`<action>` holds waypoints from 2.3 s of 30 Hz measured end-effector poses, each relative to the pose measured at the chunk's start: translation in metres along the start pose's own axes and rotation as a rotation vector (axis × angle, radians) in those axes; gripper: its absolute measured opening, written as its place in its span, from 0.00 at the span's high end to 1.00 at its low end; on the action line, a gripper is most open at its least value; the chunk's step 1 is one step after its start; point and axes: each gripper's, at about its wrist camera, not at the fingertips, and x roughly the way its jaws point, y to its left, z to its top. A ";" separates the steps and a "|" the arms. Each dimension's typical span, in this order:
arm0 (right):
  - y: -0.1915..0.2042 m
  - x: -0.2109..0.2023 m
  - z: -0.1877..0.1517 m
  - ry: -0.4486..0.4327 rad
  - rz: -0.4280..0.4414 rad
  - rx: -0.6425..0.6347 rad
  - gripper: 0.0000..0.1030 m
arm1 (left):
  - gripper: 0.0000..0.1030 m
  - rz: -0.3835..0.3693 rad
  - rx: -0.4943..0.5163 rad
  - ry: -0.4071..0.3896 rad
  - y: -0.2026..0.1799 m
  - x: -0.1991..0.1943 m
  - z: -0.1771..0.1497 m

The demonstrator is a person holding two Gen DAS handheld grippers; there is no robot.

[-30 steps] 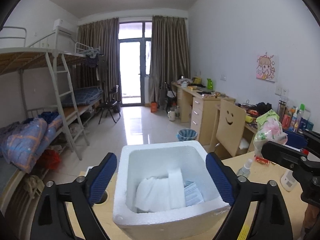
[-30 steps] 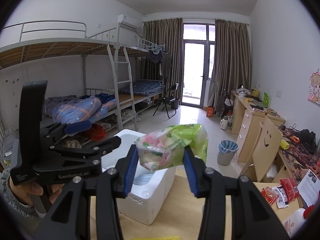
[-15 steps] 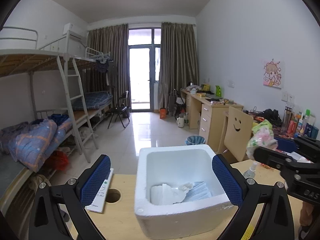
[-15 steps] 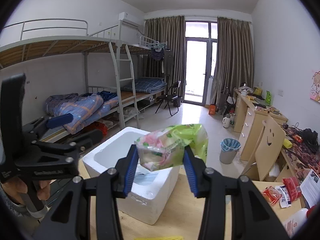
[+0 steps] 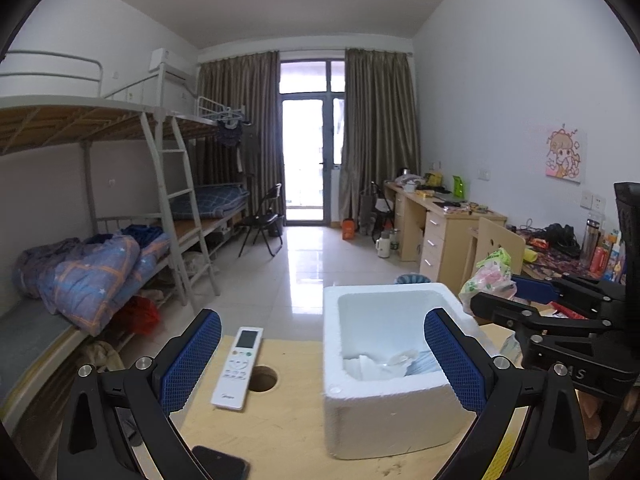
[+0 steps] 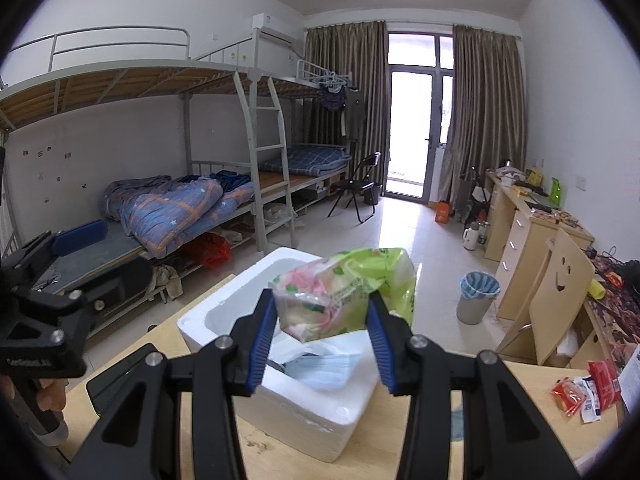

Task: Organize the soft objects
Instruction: 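Open the left gripper to drop the towels while the right gripper drops the snack packet into the box, then move both empty grippers back toward the yellow mesh sleeve on the table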

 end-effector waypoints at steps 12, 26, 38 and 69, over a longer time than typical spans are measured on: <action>0.019 0.024 0.004 0.018 0.055 -0.014 0.52 | 0.01 0.058 -0.067 -0.040 0.022 -0.026 0.000; 0.026 0.040 0.007 0.045 0.059 -0.033 0.29 | 0.01 0.032 -0.081 -0.054 0.028 -0.033 -0.006; 0.033 0.015 0.009 0.008 0.072 -0.048 0.28 | 0.01 0.005 -0.086 -0.048 0.026 -0.043 -0.005; 0.029 -0.131 -0.012 -0.175 -0.033 -0.006 0.01 | 0.01 -0.026 -0.018 -0.126 -0.023 -0.139 -0.008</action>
